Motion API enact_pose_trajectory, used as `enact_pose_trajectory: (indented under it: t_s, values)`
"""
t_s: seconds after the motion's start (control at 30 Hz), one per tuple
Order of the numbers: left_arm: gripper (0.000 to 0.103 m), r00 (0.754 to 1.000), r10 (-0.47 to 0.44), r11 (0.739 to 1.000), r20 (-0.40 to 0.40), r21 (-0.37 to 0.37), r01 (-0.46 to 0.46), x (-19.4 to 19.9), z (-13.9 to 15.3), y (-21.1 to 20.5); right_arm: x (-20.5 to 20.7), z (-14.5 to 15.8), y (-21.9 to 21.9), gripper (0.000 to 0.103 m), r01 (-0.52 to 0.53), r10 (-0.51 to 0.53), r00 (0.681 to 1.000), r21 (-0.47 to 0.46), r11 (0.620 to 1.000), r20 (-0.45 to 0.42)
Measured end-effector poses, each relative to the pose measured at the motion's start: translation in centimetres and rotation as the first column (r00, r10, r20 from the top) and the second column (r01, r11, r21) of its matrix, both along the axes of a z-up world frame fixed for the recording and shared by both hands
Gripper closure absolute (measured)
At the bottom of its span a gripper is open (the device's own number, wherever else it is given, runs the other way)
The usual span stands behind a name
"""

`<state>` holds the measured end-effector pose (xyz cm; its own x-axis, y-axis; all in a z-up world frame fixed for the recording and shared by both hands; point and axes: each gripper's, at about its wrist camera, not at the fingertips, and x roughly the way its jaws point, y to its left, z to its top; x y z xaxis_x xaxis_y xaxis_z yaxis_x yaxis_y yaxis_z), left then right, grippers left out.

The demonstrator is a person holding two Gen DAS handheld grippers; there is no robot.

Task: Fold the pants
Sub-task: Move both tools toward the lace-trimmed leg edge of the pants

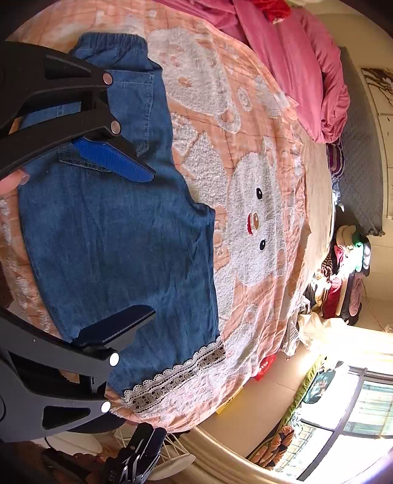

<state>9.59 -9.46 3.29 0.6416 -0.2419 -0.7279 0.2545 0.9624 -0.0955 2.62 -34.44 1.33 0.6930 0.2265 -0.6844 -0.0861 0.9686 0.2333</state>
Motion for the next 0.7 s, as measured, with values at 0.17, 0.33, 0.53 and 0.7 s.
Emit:
enact_pose_trajectory:
  t_s: [0.17, 0.33, 0.53, 0.7]
  values:
    - [0.024, 0.999, -0.039, 0.999, 0.012, 0.008, 0.039, 1.0, 0.4, -1.7, 0.0, -0.1, -0.6, 0.015, 0.019, -0.019, 1.0, 0.003, 1.0, -0.001]
    - [0.022, 0.997, -0.079, 0.997, 0.011, 0.018, 0.079, 2.2, 0.3, -3.3, 0.1, -0.3, -1.0, 0.015, 0.029, -0.029, 1.0, 0.01, 1.0, -0.005]
    - [0.022, 0.991, -0.132, 0.991, 0.001, 0.036, 0.132, 3.6, -0.1, -5.1, 0.2, -1.0, -1.4, 0.015, 0.045, -0.045, 0.999, 0.015, 0.999, -0.025]
    - [0.022, 0.983, -0.186, 0.981, 0.0, 0.056, 0.186, 4.8, -0.3, -6.9, 0.4, -1.7, -1.8, 0.015, 0.057, -0.056, 0.998, 0.022, 0.998, -0.043]
